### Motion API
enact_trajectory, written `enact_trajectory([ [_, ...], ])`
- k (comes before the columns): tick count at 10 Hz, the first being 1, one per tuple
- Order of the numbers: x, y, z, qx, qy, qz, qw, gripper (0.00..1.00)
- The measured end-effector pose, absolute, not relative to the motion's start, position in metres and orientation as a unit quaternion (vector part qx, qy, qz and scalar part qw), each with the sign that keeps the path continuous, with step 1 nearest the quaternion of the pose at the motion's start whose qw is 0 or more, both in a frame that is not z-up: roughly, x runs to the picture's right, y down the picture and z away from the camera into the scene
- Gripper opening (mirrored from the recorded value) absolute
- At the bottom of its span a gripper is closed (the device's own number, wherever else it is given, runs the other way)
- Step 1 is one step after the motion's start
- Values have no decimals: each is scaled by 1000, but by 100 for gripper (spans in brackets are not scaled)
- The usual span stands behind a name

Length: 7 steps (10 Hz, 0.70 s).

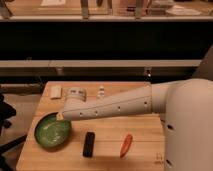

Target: Drag the ceramic bowl in a circle

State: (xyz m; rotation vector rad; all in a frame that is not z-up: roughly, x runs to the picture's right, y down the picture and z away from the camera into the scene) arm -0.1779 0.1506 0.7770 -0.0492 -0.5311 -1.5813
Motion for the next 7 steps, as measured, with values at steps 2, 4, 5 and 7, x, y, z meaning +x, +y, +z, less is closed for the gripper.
enact_trajectory([
  [2, -191, 166, 785, -21, -266, -696, 667, 80],
  [4, -206, 185, 794, -21, -300, -687, 662, 80],
  [5, -210, 193, 799, -20, -320, -675, 664, 80],
  [7, -210, 203, 807, -21, -347, -644, 681, 80],
])
